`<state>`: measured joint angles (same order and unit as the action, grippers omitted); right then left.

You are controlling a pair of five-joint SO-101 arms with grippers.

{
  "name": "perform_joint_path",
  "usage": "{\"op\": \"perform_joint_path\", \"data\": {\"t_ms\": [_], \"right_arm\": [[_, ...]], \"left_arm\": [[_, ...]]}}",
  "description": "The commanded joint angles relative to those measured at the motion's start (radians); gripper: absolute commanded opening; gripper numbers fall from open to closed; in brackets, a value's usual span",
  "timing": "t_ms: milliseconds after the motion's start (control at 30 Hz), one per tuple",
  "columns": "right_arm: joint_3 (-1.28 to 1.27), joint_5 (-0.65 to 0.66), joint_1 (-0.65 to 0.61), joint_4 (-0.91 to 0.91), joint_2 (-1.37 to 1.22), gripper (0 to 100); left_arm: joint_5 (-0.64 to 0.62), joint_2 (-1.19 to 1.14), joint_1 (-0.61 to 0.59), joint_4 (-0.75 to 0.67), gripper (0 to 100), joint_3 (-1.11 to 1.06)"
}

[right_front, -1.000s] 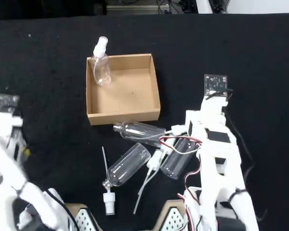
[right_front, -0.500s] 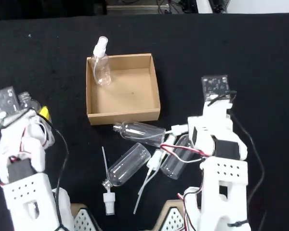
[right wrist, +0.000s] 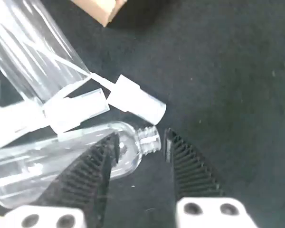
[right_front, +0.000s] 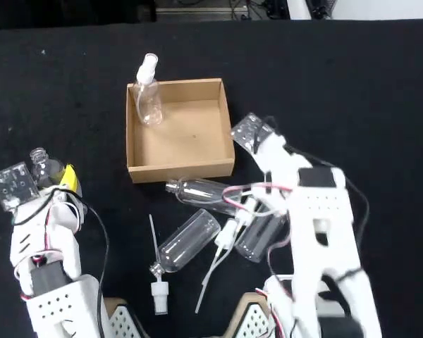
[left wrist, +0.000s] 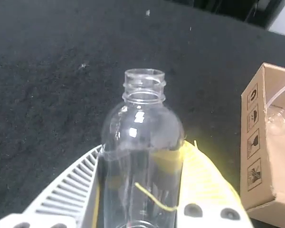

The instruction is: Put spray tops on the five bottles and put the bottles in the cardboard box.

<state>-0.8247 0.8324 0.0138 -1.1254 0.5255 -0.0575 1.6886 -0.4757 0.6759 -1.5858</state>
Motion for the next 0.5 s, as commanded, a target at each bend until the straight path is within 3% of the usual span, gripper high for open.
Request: {"op": "perform_joint_path", "data": {"t_ms": [0,300,467], "right_arm": [[0.111,0.112,-0.017,0.025,-0.087,14.2],[0.219,0.292,-0.015,0.037,-0.352,14.5],[0.254,0.348,-0.021,-0.003,-0.443,26.0]], "left_arm": [[-0.012,0.124,0.008,-0.023,12,-0.041],[-0.014,0.133,0.012,0.011,12,-0.047],[-0.015,0.13,0.018,0.011,12,-0.05]]}}
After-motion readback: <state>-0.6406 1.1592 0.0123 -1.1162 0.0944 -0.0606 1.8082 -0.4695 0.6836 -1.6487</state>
